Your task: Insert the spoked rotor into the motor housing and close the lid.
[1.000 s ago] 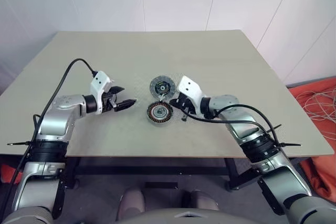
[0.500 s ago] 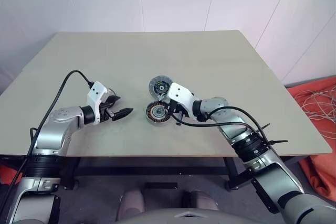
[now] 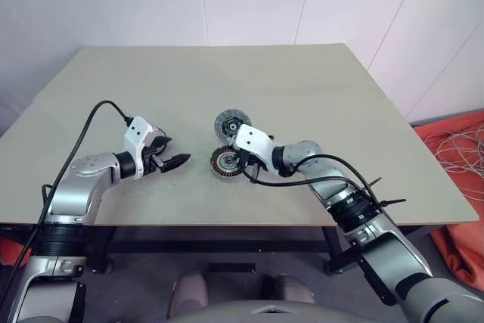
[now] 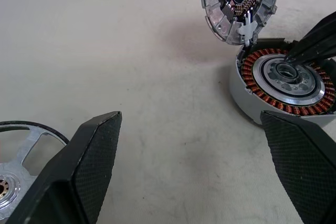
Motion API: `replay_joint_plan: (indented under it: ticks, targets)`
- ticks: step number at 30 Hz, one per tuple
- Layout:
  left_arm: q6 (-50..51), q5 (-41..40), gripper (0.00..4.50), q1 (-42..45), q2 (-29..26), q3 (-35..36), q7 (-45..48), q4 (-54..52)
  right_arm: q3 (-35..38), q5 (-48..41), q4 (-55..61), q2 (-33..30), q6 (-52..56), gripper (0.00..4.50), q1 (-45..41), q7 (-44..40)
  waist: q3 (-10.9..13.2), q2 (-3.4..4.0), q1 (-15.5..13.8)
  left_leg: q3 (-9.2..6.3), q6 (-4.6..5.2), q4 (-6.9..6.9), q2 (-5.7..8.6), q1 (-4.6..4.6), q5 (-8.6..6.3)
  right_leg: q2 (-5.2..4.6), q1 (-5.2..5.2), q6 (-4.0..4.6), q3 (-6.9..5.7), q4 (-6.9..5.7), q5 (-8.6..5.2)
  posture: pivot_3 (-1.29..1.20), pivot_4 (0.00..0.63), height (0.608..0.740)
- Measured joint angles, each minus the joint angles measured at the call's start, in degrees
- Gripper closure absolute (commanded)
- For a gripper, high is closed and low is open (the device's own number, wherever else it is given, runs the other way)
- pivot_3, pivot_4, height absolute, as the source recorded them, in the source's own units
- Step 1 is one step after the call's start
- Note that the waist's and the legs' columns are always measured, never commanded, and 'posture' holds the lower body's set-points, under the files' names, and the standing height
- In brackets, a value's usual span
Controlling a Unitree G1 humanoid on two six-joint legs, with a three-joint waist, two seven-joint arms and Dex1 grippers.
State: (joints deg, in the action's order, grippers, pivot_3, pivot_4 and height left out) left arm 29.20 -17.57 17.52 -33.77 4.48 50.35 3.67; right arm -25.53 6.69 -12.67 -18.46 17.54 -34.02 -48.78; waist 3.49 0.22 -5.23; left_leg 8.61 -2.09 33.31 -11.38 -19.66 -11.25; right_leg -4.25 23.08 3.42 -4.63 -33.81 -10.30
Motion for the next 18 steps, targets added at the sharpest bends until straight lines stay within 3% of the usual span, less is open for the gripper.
replay_joint_plan:
  ticks: [18]
  targets:
    - [-0.47, 0.03, 0.0, 0.39, -0.09, -0.01, -0.38, 0.43, 3.18, -1.61, 0.2, 1.19, 1.71, 4.48, -3.25, -1.38, 0.0, 0.0, 0.01, 0.0, -0.02, 0.0, -0.01, 0.04, 0.01, 0.01, -0.01, 0.01, 0.01, -0.05, 0.01, 0.0, 0.0, 0.74]
